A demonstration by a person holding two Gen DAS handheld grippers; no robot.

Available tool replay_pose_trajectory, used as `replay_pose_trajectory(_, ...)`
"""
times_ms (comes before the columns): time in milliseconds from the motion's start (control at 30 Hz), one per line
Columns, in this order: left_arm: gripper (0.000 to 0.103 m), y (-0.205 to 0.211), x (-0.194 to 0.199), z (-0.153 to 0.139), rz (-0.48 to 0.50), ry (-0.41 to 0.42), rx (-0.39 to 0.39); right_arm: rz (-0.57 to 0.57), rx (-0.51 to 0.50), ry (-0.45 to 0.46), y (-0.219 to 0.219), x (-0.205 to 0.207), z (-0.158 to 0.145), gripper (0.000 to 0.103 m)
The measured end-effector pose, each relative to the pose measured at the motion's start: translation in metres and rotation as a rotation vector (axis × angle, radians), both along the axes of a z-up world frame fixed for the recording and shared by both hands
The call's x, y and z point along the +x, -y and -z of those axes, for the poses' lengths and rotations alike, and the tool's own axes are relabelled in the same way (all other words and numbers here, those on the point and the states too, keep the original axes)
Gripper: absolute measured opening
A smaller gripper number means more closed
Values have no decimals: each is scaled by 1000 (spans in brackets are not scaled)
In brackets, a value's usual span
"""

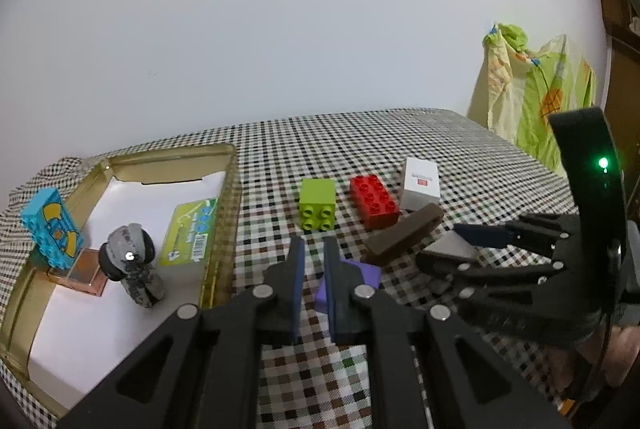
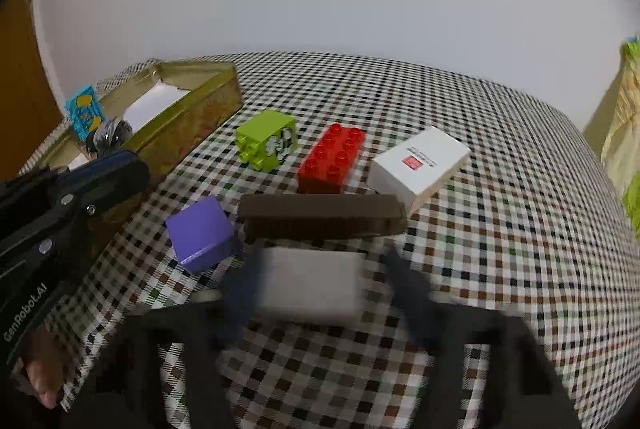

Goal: Organize rigid objects
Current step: 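Grasp the purple cube with the left gripper while right grasps the white plug, then lift the purple cube and white plug and carry them toward the gold tray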

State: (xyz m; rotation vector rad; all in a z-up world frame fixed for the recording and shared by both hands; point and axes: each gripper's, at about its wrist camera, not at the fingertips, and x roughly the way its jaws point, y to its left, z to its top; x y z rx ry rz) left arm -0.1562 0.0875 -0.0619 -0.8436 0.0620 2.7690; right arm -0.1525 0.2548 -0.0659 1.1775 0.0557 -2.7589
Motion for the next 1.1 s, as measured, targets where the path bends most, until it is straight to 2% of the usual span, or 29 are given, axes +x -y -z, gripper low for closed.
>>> replay_pose_trajectory(100, 11, -1, -1, 1, 10, 10, 4, 32, -61, 14, -15, 1, 3, 50)
replay_pose_trajectory(200, 30, -6, -1, 2, 45, 16, -3, 34, -63, 15, -16, 2, 4, 50)
replay_pose_trajectory(267, 48, -14, 0, 5, 86, 32, -34, 34, -50, 14, -14, 3, 5, 50)
replay_pose_trajectory(333, 53, -21, 0, 7, 118, 44, -61, 37, -53, 14, -15, 4, 5, 50)
replay_pose_trajectory(433, 53, -27, -8, 13, 133, 93, -89, 41, -65, 16, -20, 7, 5, 50)
replay_pose_trajectory(533, 54, -31, -20, 23, 158, 182, -97, 47, -60, 15, -21, 9, 5, 50)
replay_pose_trajectory(567, 61, -32, -24, 25, 166, 206, -96, 49, -59, 15, -21, 10, 5, 50)
replay_pose_trajectory(667, 61, -35, -30, 32, 197, 272, -85, 52, -65, 16, -22, 10, 6, 50)
replay_pose_trajectory(800, 61, -36, -33, 33, 187, 282, -101, 57, -71, 20, -24, 10, 6, 55)
replay_pose_trajectory(967, 39, -34, -34, 33, 169, 278, -102, 46, -87, 31, -26, 14, 9, 62)
replay_pose_trajectory(1100, 39, -30, -34, 33, 167, 280, -88, 43, -105, 25, -28, 18, 12, 62)
